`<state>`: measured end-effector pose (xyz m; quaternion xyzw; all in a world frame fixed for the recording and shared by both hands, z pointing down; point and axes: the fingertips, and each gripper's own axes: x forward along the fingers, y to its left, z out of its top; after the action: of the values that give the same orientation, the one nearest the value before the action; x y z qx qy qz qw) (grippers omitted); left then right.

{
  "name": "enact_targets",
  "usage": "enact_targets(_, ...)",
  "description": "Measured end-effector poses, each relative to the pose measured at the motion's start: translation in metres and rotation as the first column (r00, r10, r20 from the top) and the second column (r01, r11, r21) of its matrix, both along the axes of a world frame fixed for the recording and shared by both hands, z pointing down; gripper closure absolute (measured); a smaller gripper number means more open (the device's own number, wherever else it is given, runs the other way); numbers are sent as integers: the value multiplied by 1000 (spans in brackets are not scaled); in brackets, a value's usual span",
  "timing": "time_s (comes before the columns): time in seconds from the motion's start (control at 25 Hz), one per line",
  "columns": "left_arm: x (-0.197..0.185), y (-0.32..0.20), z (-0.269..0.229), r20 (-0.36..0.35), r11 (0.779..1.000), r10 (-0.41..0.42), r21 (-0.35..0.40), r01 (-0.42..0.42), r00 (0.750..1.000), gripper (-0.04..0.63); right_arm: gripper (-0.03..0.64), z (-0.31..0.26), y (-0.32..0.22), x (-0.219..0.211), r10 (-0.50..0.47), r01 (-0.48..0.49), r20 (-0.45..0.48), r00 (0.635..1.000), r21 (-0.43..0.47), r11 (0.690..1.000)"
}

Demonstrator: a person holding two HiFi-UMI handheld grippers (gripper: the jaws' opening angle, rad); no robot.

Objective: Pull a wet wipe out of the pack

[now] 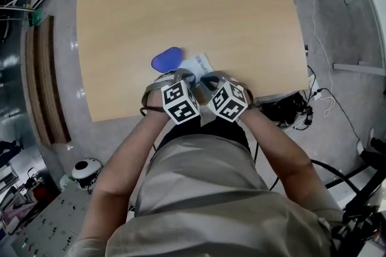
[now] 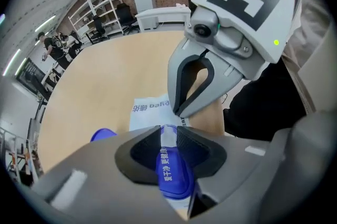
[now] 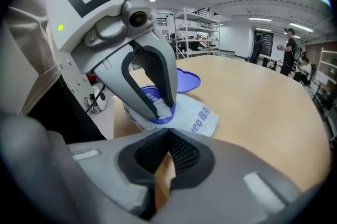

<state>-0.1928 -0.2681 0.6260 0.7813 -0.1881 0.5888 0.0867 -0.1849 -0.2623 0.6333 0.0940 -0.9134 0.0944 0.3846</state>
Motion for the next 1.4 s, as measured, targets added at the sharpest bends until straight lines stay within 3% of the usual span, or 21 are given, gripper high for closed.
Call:
enact_targets(0.24,2,-2,11,50,999,10,-37,-8,999,505,615,1,-2,1,-4,4,5,1000,-12,1000)
enact_targets(0.4,11,-2,19,63,999,5,-44,-3,998,574,615,6,-5,7,-4,4,14,1000,-19,1000)
enact_targets(0.56,15,-4,17,54,999,-12,-32,14,998,583,615,6,-7,9,-6,7,22,1000,-21,1000)
enact_targets(1.04,16,-19,-12,-61,988,-152,-2,152,986,586,615,12,-6,11,-39,39,17,999,-34,999)
enact_targets(1.4,9,-29,-34,-175,958,-286,-21,287,942,586,615,12,-6,7,-62,62,15,998,-34,997)
